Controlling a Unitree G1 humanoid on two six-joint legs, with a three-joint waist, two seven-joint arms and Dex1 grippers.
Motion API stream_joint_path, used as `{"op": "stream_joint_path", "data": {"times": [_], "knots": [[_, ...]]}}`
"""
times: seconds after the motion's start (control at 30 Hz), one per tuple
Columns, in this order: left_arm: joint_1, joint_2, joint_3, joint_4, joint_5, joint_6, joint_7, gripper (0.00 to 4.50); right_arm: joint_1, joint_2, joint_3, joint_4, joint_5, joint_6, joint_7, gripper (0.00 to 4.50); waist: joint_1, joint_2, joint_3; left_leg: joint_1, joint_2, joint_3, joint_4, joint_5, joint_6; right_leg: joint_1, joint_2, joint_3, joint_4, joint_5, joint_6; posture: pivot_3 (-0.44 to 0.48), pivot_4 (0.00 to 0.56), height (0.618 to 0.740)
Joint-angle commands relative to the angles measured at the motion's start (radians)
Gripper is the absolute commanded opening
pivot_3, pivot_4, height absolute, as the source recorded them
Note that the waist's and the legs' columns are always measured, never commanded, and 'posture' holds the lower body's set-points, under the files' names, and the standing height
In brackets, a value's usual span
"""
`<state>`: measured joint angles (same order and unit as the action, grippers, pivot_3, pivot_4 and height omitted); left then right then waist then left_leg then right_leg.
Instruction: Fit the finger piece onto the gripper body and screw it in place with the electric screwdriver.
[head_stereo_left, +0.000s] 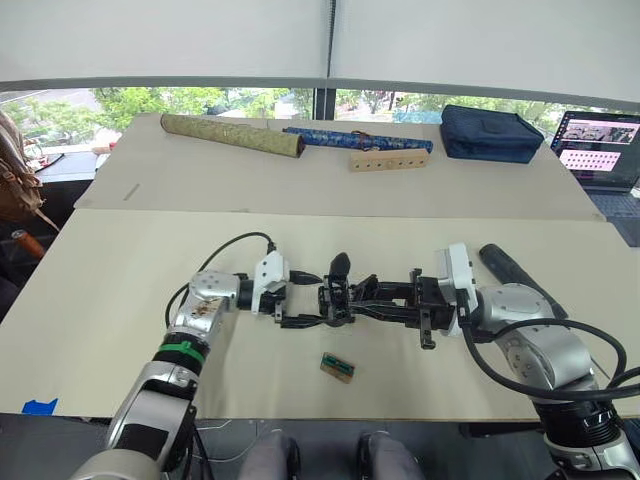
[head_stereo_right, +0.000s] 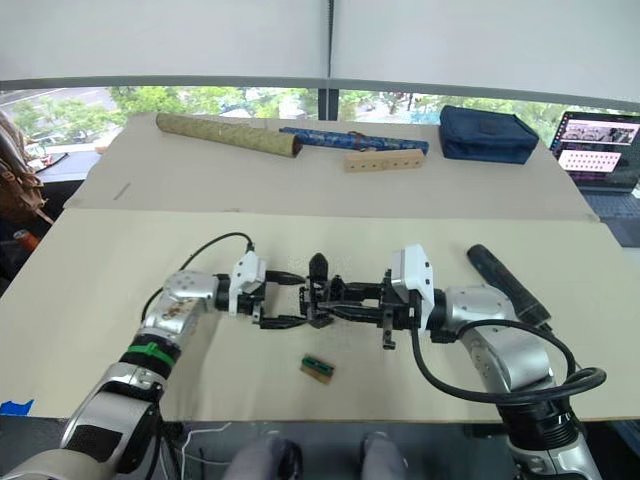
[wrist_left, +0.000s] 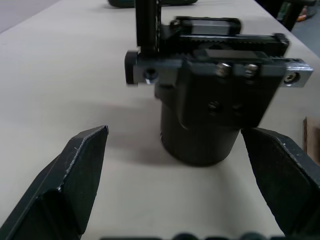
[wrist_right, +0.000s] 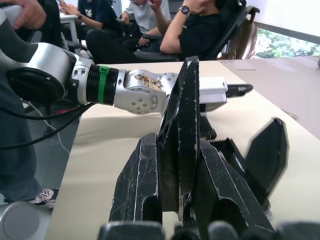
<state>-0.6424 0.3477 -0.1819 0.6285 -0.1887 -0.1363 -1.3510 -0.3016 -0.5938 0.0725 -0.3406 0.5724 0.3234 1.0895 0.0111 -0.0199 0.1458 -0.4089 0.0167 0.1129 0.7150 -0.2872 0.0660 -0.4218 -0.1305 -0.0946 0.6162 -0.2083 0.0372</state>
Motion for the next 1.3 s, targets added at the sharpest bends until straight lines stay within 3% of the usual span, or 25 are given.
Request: {"op": "stream_joint_path", "data": {"times": [0.03,1.03,1.13,1.23,1.3], "knots": [[-0.012,-0.018,-0.019,-0.027,0.011,-0.023,-0.006,4.5,0.002,0.005,-0.022,-0.026,0.009,-0.02,-0.005,0.43,0.0,0.0,0.0,0.0,0.0,0.0,0.0,0.0,0.0,0.0,0.0,0.0,0.0,0.0,0.0,0.0,0.15,0.74],[0.176,-0.04,-0.054,-0.29,0.051,0.135,0.227,4.5,0.012,0.007,-0.014,-0.032,-0.003,-0.024,-0.032,0.43,0.003,0.0,0.0,0.002,0.002,0.0,0.001,0.0,0.001,0.001,-0.001,0.001,-0.002,0.0,0.0,0.0,0.15,0.74],[0.18,-0.043,-0.065,-0.287,0.064,0.136,0.241,3.66,0.006,0.011,-0.01,-0.025,-0.008,-0.027,-0.03,0.43,0.005,0.0,0.0,0.002,0.002,0.0,0.001,0.0,0.001,0.001,-0.001,0.001,-0.002,0.0,0.0,0.0,0.15,0.74],[0.185,-0.04,-0.079,-0.28,0.088,0.132,0.257,2.3,0.001,0.021,-0.003,-0.017,-0.018,-0.033,-0.026,0.43,0.006,0.0,0.0,0.002,0.002,0.0,0.001,0.0,0.001,0.002,-0.001,0.001,-0.002,0.0,0.0,0.0,0.15,0.74],[0.185,-0.034,-0.088,-0.276,0.1,0.125,0.255,2.27,-0.007,0.031,0.007,-0.008,-0.027,-0.04,-0.018,0.43,0.007,0.001,0.0,0.002,0.002,0.0,0.001,-0.001,0.001,0.002,-0.001,0.001,-0.002,0.0,0.0,0.0,0.15,0.74]]}}
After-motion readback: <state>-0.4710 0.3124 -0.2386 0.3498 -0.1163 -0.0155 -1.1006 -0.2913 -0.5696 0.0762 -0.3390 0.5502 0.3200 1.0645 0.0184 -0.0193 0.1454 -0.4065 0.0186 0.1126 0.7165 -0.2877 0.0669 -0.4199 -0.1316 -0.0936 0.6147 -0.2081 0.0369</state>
